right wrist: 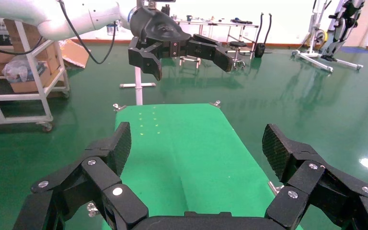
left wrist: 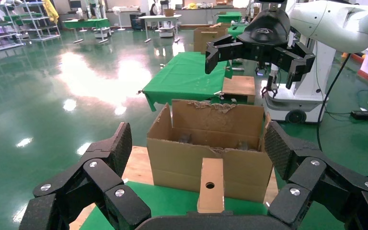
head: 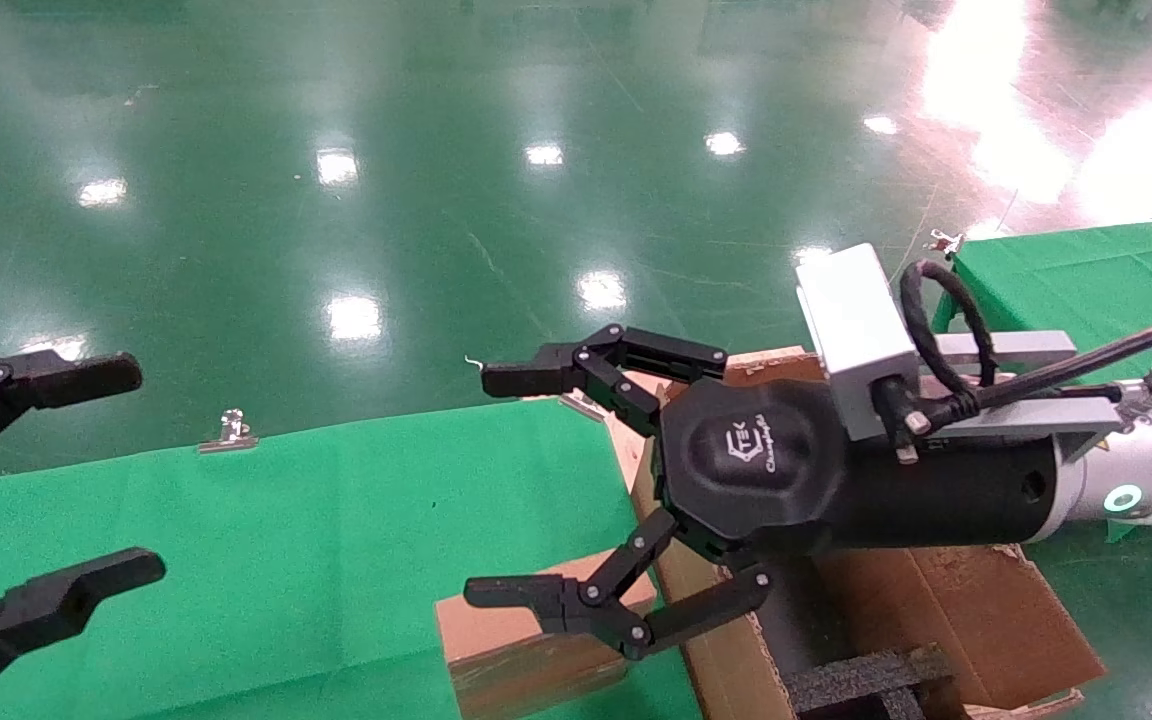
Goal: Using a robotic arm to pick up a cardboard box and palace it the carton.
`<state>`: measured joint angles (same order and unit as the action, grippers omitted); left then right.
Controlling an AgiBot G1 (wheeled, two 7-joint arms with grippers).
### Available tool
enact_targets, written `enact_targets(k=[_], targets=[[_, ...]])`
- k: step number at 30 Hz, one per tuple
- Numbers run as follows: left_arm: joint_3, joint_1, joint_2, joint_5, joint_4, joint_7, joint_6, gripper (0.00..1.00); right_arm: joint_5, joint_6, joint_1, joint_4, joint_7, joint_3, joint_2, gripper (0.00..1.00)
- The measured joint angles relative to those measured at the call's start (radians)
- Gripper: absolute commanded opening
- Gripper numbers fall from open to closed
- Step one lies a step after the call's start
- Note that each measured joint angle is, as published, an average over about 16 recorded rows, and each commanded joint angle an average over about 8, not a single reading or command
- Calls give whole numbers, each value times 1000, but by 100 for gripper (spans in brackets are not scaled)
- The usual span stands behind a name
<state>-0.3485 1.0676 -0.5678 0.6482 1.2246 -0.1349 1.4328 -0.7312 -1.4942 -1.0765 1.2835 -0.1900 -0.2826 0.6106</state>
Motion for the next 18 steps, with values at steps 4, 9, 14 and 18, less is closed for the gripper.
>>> enact_targets(k=[4, 9, 14, 18], targets=[[0, 0, 0, 0, 0, 0, 0, 100, 0, 0, 0, 0, 0, 0, 0, 100], [0, 0, 0, 0, 0, 0, 0, 100, 0, 0, 0, 0, 0, 0, 0, 100], [0, 0, 0, 0, 0, 0, 0, 70, 0, 0, 0, 0, 0, 0, 0, 100], [0, 0, 0, 0, 0, 0, 0, 20, 0, 0, 0, 0, 0, 0, 0, 100]])
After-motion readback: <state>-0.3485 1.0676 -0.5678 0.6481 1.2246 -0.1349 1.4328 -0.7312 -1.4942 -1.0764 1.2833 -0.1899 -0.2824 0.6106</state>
